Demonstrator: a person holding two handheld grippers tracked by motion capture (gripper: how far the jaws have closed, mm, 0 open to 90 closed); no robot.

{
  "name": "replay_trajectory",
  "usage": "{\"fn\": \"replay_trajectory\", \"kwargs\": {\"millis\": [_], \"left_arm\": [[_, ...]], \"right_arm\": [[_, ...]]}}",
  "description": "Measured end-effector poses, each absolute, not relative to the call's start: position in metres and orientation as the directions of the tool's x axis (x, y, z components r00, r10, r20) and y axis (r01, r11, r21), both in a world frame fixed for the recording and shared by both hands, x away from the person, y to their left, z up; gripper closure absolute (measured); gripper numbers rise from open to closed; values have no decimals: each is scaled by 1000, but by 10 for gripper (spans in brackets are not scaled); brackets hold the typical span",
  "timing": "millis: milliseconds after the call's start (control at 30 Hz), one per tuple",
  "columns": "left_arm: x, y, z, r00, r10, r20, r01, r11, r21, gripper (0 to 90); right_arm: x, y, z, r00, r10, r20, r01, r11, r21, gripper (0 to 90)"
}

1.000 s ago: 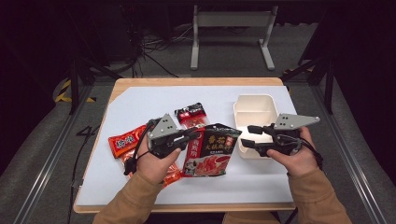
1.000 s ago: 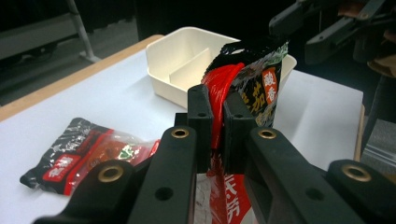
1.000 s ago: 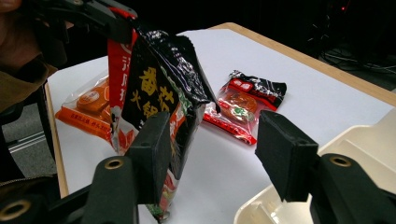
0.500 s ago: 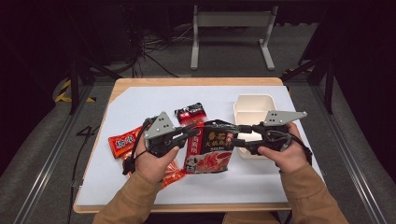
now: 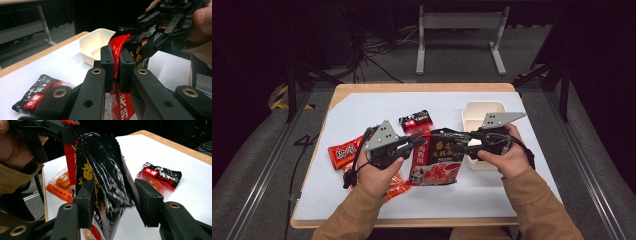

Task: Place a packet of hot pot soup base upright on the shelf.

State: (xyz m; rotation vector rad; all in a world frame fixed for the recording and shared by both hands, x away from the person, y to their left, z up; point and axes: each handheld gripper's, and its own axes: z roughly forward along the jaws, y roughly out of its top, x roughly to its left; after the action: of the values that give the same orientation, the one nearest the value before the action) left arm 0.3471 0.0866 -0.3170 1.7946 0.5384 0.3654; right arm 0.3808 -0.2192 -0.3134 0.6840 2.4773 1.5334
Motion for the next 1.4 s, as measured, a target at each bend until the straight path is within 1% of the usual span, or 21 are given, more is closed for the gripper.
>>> {"fn": "replay_trajectory", "kwargs": {"millis": [133, 300, 367, 533, 800, 867, 933, 1033, 1100, 1133, 1200, 1300, 1333, 1400], "left_arm": [[347, 86, -317, 846, 533, -28, 173, -225, 959, 850], [346, 86, -317, 848, 530, -10, 158, -234, 959, 850], [346, 87, -317, 848, 530, -17, 161, -226, 961, 851], [348, 89, -316, 853, 522, -15, 165, -241, 956, 844], [351, 95, -314, 863, 503, -49, 185, -224, 957, 802], [351, 96, -313, 856, 514, -54, 197, -229, 953, 770], [353, 97, -314, 855, 515, -63, 201, -218, 955, 648], [353, 98, -314, 856, 513, -73, 210, -215, 954, 602], [353, 100, -314, 853, 518, -68, 208, -218, 953, 511], [353, 100, -314, 848, 525, -71, 213, -217, 953, 511], [354, 103, -314, 845, 530, -63, 214, -228, 950, 444], [357, 106, -314, 842, 533, -83, 238, -230, 944, 387], [358, 107, -314, 843, 530, -91, 250, -236, 939, 346], [361, 109, -315, 845, 525, -98, 262, -248, 933, 336]], "right_arm": [[381, -217, -313, -891, 443, 103, 294, 388, 873, 594], [382, -215, -312, -903, 419, 96, 285, 417, 863, 692], [383, -215, -311, -908, 407, 100, 285, 423, 860, 726], [385, -214, -309, -914, 391, 105, 284, 433, 856, 749], [384, -212, -301, -917, 388, 87, 265, 432, 862, 773], [385, -212, -298, -917, 390, 89, 267, 431, 862, 776], [386, -213, -295, -916, 391, 91, 267, 421, 867, 781], [386, -212, -290, -916, 391, 84, 261, 426, 866, 782], [386, -212, -289, -917, 391, 82, 261, 431, 864, 782], [387, -211, -288, -917, 391, 78, 259, 437, 861, 783], [388, -211, -285, -918, 389, 76, 258, 441, 859, 783], [390, -211, -280, -918, 391, 68, 251, 438, 863, 783], [391, -212, -276, -916, 396, 56, 244, 442, 863, 783], [392, -212, -275, -916, 398, 49, 240, 446, 862, 783]]}}
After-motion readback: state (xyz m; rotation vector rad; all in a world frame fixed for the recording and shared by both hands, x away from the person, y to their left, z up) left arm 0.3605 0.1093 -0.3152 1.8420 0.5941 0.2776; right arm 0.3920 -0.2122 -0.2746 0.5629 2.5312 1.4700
